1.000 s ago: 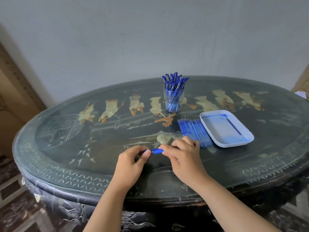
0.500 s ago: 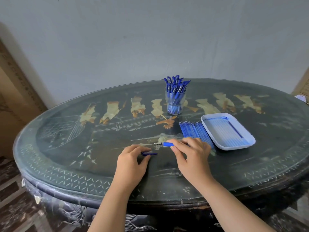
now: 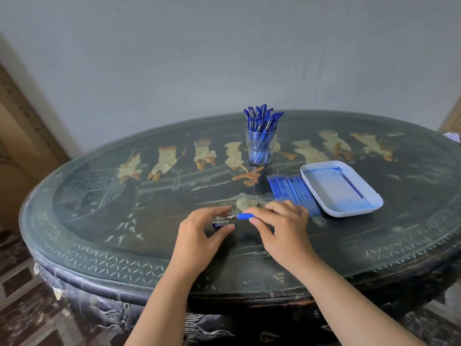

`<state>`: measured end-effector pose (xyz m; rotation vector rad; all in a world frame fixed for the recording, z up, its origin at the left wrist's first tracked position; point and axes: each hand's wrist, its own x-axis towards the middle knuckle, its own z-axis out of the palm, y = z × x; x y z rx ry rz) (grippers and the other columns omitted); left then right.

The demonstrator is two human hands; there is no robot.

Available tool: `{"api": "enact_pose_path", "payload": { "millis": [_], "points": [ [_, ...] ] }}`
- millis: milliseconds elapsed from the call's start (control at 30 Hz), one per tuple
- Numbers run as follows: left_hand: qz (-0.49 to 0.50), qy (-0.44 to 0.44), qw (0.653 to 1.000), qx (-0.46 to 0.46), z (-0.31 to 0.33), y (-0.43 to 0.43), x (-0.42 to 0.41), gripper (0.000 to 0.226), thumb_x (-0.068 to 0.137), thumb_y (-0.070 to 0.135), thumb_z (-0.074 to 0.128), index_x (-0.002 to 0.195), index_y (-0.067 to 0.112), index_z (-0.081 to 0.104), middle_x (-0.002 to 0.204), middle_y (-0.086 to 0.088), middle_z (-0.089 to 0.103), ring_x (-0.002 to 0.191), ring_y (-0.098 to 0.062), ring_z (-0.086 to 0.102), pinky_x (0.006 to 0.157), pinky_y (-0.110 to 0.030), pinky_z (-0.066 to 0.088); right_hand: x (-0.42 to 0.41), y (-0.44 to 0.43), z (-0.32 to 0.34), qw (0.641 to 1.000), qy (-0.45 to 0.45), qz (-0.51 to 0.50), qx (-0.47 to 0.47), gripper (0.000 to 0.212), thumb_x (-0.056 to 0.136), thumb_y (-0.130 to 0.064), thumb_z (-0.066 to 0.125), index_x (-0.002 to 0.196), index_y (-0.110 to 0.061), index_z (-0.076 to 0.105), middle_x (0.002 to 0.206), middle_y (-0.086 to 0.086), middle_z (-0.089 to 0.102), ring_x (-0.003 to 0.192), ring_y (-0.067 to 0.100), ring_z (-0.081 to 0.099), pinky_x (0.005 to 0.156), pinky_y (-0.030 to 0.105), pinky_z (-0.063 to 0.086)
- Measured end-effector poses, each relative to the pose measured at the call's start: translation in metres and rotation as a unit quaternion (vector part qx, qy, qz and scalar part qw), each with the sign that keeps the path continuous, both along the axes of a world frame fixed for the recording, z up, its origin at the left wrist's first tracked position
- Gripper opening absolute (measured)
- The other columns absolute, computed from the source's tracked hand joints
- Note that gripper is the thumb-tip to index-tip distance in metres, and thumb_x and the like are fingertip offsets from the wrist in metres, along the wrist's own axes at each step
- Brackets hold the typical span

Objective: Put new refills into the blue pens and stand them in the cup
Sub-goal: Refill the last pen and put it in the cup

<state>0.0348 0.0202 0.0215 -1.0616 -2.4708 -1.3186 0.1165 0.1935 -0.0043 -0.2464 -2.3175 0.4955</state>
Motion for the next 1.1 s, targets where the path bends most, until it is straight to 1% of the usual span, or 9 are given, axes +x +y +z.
{"api": "enact_pose_path", "payload": {
  "millis": [133,300,400,500,600,733,867,1000,1100],
  "points": [
    [0.011,0.044,0.998,0.035,0.000,0.008,-0.002,0.006,0.082,0.016,0.075,0.086,0.019,0.074,0.086,0.027,0.062,0.090,0.009,0.058,0.080,-0.003,0.040,0.000,-0.002,0.001,0.999,0.017,0.021,0.022,0.023,0.091,-0.037,0.052,0.100,-0.038,0.073,0.077,-0.014,0.056,0.076,0.016,0.049,0.072,0.034,0.026],
    [0.009,0.066,0.998,0.024,-0.005,0.010,-0.005,0.052,0.097,0.052,0.043,0.070,0.016,0.069,0.071,0.012,0.063,0.071,-0.009,0.058,0.070,-0.036,0.053,0.001,-0.001,0.002,0.999,0.027,0.027,0.026,0.024,0.093,-0.035,0.052,0.103,-0.036,0.073,0.078,-0.011,0.055,0.076,0.016,0.049,0.071,0.033,0.025],
    [0.042,-0.007,0.999,-0.008,-0.001,0.009,-0.004,0.057,0.098,0.061,0.029,0.084,0.026,0.072,0.082,0.022,0.064,0.088,-0.009,0.062,0.090,-0.046,0.049,0.001,0.000,0.004,0.999,0.031,0.021,0.013,0.026,0.093,-0.035,0.052,0.106,-0.034,0.074,0.080,-0.011,0.057,0.077,0.015,0.050,0.072,0.034,0.030],
    [-0.008,-0.103,0.994,0.028,0.009,0.008,0.002,0.018,0.095,0.041,0.052,0.106,0.034,0.064,0.098,0.023,0.067,0.099,0.003,0.060,0.093,-0.020,0.045,0.001,0.000,0.004,0.999,0.031,0.020,0.007,0.026,0.094,-0.036,0.051,0.107,-0.034,0.074,0.081,-0.012,0.057,0.078,0.014,0.050,0.073,0.035,0.031],
    [-0.002,-0.125,0.991,0.053,0.013,0.008,0.005,0.008,0.094,0.021,0.062,0.091,0.028,0.065,0.084,0.018,0.070,0.085,0.007,0.061,0.076,-0.003,0.039,0.001,0.000,0.003,0.999,0.029,0.023,0.007,0.027,0.094,-0.036,0.051,0.109,-0.034,0.073,0.082,-0.012,0.056,0.078,0.013,0.050,0.073,0.035,0.030],
    [0.016,-0.111,0.994,0.011,0.012,0.008,0.005,0.025,0.087,0.051,0.047,0.085,0.034,0.066,0.071,0.028,0.063,0.078,0.010,0.059,0.071,-0.005,0.039,0.001,-0.001,0.004,0.999,0.032,0.025,0.010,0.026,0.094,-0.036,0.052,0.110,-0.035,0.073,0.082,-0.012,0.056,0.078,0.013,0.051,0.073,0.035,0.031],
    [0.002,-0.099,0.994,0.050,0.011,0.007,0.003,0.010,0.089,0.024,0.068,0.093,0.032,0.064,0.083,0.022,0.067,0.084,0.003,0.060,0.074,-0.007,0.040,0.001,-0.001,0.004,0.999,0.036,0.027,0.009,0.025,0.094,-0.036,0.053,0.109,-0.035,0.073,0.081,-0.012,0.056,0.077,0.013,0.051,0.072,0.037,0.033],
    [-0.001,-0.108,0.994,0.016,0.013,0.006,0.004,0.024,0.084,0.052,0.054,0.094,0.034,0.066,0.085,0.018,0.068,0.085,0.007,0.058,0.071,-0.008,0.040,0.001,0.000,0.004,0.999,0.029,0.027,0.010,0.027,0.094,-0.037,0.051,0.111,-0.035,0.073,0.082,-0.012,0.057,0.077,0.013,0.052,0.072,0.037,0.033],
    [0.003,-0.132,0.990,0.052,0.015,0.006,0.005,0.018,0.086,0.036,0.068,0.104,0.034,0.064,0.089,0.022,0.069,0.087,0.005,0.061,0.075,-0.009,0.044,0.001,0.000,0.004,0.999,0.030,0.025,0.005,0.027,0.094,-0.037,0.052,0.110,-0.035,0.073,0.082,-0.012,0.057,0.077,0.013,0.052,0.072,0.037,0.033]
  ]
}}
